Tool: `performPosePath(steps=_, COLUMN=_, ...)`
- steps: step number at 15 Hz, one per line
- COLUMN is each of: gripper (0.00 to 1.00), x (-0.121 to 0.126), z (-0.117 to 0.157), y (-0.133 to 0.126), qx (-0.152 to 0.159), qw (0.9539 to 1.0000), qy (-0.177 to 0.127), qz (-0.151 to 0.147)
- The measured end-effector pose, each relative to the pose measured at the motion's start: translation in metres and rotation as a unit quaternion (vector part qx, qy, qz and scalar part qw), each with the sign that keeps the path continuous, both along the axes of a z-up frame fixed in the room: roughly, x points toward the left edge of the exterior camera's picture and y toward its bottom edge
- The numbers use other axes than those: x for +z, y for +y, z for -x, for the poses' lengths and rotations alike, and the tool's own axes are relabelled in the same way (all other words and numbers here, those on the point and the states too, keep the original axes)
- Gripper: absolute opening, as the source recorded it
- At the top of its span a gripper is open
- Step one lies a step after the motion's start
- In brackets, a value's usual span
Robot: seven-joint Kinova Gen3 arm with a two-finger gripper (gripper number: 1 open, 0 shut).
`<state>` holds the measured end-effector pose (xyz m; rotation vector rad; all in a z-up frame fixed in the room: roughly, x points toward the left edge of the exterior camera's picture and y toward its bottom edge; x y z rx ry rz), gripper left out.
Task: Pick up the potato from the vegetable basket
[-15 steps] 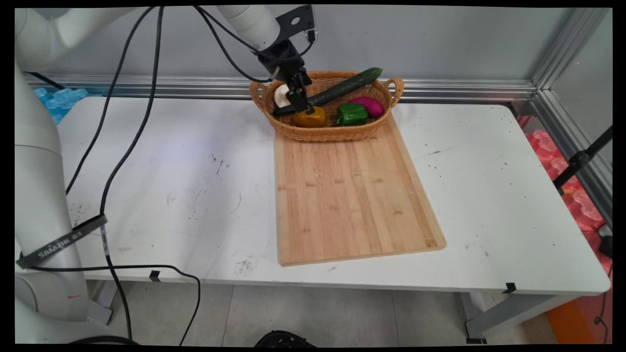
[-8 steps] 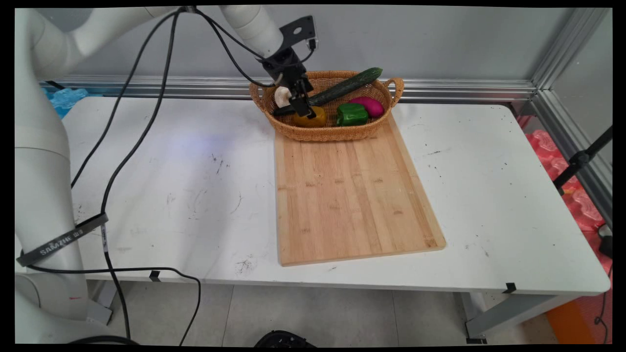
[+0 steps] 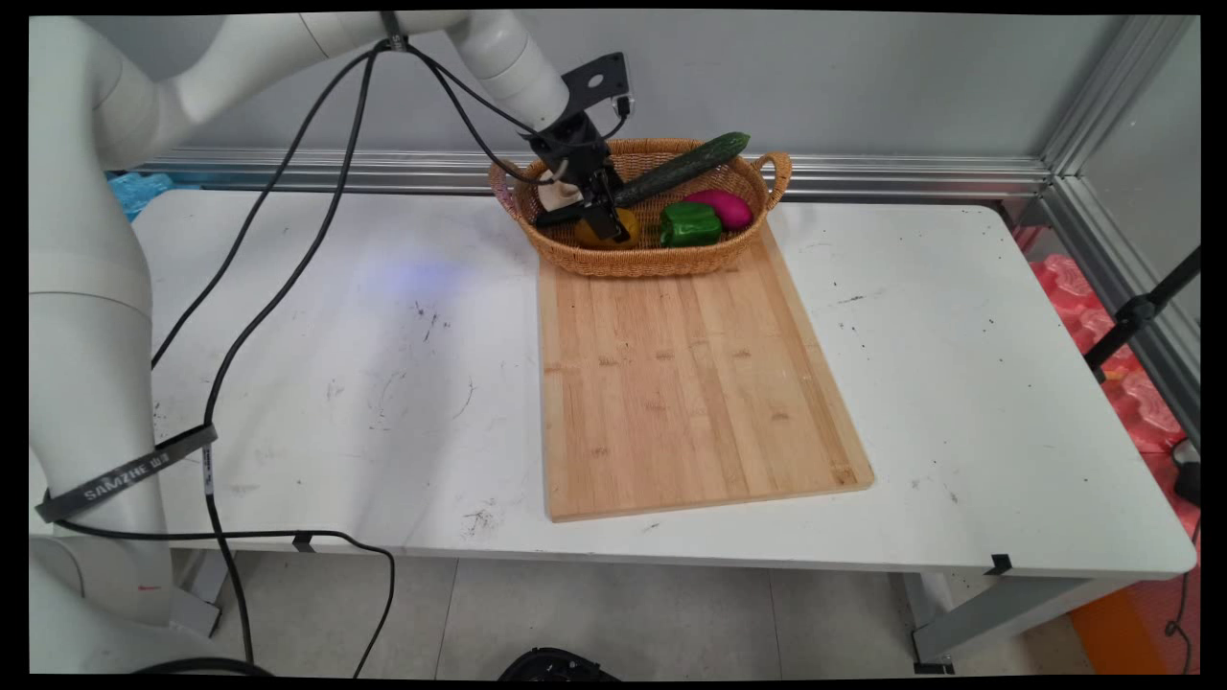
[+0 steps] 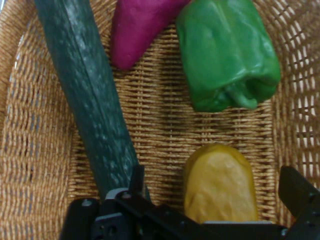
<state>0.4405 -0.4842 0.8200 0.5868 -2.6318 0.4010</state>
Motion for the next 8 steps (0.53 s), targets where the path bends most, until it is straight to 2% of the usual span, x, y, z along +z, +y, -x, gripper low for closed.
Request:
performPosePath(steps=6, gripper=1.00, x=-0.015, z=-0.001, y=-0.006, qx=-0.008, qw=1.0000, qy=-0.004, qz=-0.004)
performPosePath(steps=7, gripper=0.00, x=-0.017, z=-0.001, y=-0.006, qx=-0.010, qw=0.9999, qy=-0.005, qz=-0.006)
performPosePath(steps=8, gripper=0.00, x=-0.019, z=-0.001, y=-0.007, qx=-0.011, qw=0.9999, qy=-0.006, qz=-0.007)
